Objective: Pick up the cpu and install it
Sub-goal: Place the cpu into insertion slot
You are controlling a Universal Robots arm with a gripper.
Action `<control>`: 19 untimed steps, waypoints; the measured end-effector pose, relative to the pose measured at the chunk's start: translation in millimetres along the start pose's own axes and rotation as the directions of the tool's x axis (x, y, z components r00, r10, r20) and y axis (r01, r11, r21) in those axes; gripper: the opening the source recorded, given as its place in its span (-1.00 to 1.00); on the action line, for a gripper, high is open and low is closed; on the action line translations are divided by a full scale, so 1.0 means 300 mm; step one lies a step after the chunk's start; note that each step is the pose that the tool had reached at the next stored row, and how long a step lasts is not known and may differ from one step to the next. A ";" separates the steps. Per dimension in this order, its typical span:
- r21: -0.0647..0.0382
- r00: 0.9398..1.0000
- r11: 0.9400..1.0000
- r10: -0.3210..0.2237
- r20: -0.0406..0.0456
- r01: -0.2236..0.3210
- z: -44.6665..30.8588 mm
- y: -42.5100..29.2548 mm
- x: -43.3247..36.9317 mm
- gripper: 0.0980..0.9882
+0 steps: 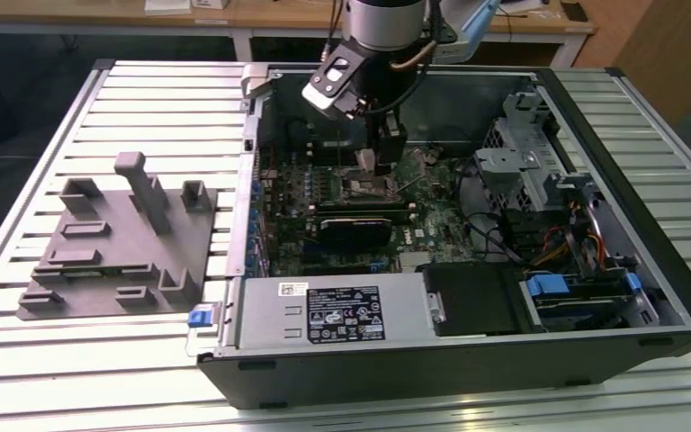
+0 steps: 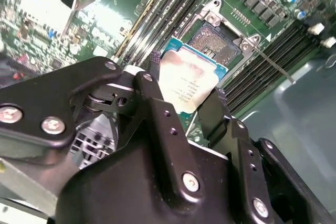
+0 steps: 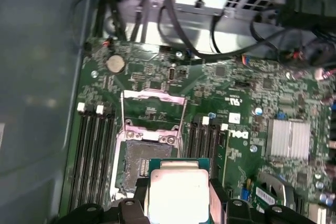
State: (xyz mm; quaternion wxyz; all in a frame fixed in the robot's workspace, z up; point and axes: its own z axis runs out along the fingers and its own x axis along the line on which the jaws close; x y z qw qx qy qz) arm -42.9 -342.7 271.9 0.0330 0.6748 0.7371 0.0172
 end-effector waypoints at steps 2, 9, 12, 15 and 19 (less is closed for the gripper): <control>0.000 1.000 1.000 0.008 0.001 -0.008 0.000 0.000 0.000 -0.01; 0.003 0.999 1.000 0.006 0.035 -0.006 0.012 0.000 0.012 -0.01; 0.003 0.999 1.000 0.006 0.036 -0.006 0.023 0.000 0.014 -0.01; 0.002 1.000 1.000 0.007 0.022 -0.007 0.030 -0.001 0.014 -0.01; 0.002 1.000 1.000 0.007 0.018 -0.008 0.032 -0.001 0.014 -0.01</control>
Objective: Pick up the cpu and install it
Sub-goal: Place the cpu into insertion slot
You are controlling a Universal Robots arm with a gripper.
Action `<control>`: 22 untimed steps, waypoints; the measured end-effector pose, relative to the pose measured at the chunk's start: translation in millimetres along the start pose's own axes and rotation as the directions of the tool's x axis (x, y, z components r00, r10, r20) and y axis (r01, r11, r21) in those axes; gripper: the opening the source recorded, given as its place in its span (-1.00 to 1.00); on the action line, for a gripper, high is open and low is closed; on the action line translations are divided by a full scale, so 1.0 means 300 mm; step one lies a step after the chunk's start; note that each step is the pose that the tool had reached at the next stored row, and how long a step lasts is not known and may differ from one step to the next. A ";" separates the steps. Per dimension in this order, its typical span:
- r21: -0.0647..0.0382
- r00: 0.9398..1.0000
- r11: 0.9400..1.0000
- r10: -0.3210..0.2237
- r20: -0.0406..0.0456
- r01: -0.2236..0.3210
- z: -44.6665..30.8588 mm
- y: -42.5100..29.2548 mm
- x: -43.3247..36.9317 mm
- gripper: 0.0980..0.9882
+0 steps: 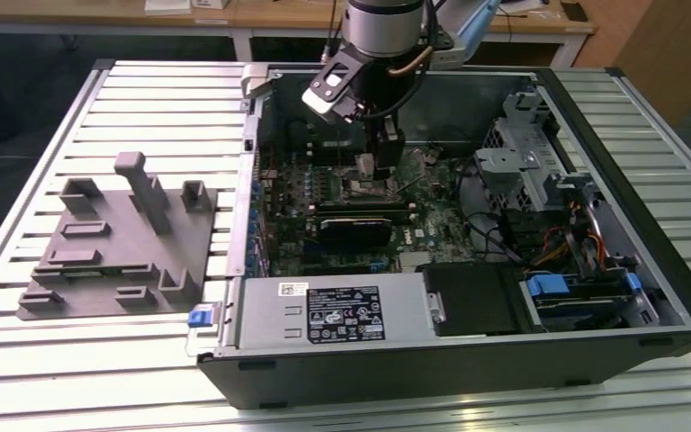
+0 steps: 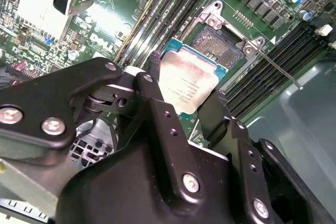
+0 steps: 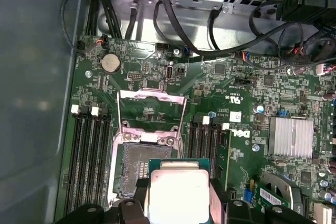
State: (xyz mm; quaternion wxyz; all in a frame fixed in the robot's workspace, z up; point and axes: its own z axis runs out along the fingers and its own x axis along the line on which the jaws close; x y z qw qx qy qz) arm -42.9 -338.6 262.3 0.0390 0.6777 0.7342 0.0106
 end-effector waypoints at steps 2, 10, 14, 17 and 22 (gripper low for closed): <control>0.000 1.000 1.000 0.000 0.000 0.000 0.000 0.000 0.000 -0.01; -0.001 1.000 1.000 0.001 -0.008 -0.001 0.014 0.000 0.007 -0.01; -0.001 1.000 1.000 0.001 -0.011 -0.001 0.029 -0.001 0.011 -0.01; -0.002 1.000 1.000 0.001 -0.021 -0.001 0.037 -0.001 0.016 -0.01; -0.002 1.000 1.000 0.002 -0.026 -0.002 0.054 -0.002 0.025 -0.01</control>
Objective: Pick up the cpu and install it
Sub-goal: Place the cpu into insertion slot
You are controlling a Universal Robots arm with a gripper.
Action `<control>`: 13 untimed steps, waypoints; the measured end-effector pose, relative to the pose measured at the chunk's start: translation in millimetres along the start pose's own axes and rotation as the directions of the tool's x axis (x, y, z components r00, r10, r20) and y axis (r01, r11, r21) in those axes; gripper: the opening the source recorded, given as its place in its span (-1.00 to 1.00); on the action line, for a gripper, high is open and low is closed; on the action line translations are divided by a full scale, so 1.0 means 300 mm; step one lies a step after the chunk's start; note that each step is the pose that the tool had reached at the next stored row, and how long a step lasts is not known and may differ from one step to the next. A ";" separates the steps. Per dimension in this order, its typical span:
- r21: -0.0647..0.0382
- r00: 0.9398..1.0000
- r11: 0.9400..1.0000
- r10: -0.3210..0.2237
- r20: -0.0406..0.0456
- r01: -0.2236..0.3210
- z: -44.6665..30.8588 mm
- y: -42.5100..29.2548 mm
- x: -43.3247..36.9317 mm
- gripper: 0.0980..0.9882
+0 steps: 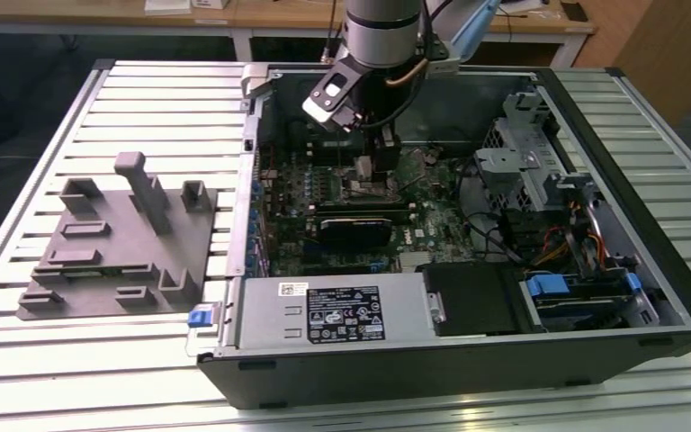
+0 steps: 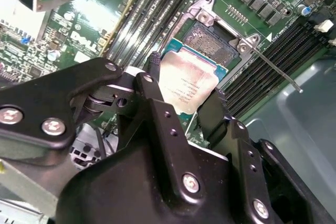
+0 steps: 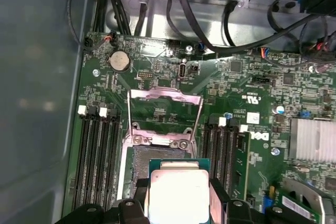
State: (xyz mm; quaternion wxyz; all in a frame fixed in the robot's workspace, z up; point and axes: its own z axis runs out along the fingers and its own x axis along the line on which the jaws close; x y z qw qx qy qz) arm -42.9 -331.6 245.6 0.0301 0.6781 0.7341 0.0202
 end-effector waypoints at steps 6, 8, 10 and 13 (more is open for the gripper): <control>0.000 1.000 1.000 0.013 0.001 -0.013 0.020 -0.001 0.011 -0.01; 0.000 1.000 1.000 0.021 0.001 -0.021 0.027 -0.001 0.015 -0.01; 0.000 1.000 1.000 0.026 0.002 -0.026 0.036 -0.001 0.019 -0.01; 0.000 0.999 0.999 0.037 0.003 -0.037 0.049 -0.002 0.023 -0.01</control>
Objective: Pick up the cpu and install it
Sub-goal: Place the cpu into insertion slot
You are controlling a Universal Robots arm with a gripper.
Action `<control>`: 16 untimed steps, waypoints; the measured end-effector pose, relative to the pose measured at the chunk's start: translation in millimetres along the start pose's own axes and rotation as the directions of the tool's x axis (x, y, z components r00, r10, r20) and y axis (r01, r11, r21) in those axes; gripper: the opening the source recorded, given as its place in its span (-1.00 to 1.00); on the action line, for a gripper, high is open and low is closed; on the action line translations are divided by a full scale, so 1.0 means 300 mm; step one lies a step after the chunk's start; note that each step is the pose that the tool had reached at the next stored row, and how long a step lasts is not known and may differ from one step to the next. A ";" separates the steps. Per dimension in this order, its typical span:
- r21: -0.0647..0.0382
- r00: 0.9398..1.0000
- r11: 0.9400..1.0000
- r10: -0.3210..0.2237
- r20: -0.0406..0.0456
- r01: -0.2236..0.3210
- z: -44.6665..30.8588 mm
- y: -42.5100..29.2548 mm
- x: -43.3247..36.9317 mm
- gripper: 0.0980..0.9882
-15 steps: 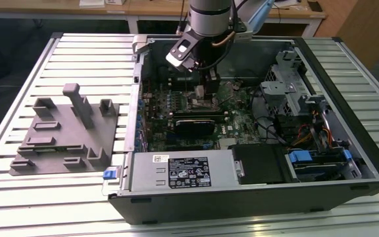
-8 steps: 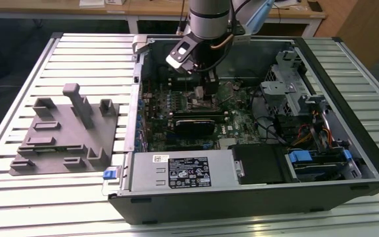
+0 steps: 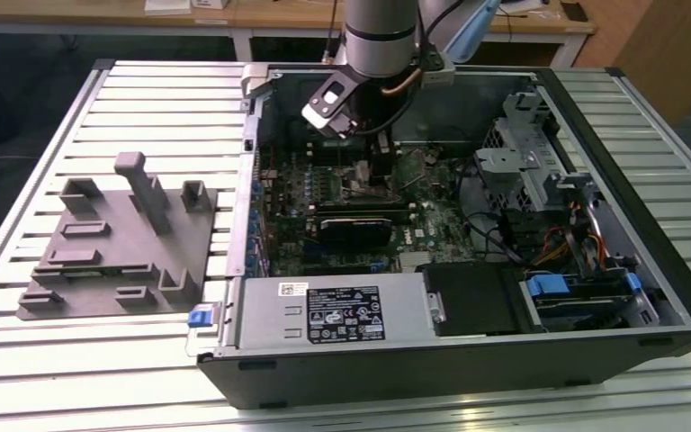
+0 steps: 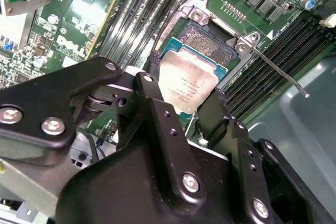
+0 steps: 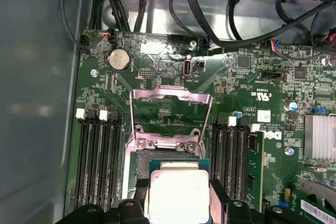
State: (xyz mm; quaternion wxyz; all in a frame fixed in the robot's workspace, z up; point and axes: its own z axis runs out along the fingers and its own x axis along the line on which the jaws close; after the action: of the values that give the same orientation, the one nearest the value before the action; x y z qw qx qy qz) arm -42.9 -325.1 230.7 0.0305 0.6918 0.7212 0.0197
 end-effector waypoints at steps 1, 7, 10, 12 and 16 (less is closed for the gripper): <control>0.000 1.000 1.000 0.005 0.000 -0.005 0.004 0.000 0.001 -0.01; 0.000 1.000 1.000 0.013 0.001 -0.013 0.037 -0.002 0.011 -0.01; 0.000 1.000 1.000 0.013 0.001 -0.013 0.048 -0.003 0.011 -0.01; 0.000 1.000 1.000 0.015 0.001 -0.015 0.053 -0.003 0.011 -0.01; 0.001 1.000 1.000 0.029 0.002 -0.029 0.063 -0.004 0.012 -0.01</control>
State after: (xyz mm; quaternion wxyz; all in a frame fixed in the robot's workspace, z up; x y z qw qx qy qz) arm -42.9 -321.9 211.8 0.0308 0.7022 0.7111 0.0192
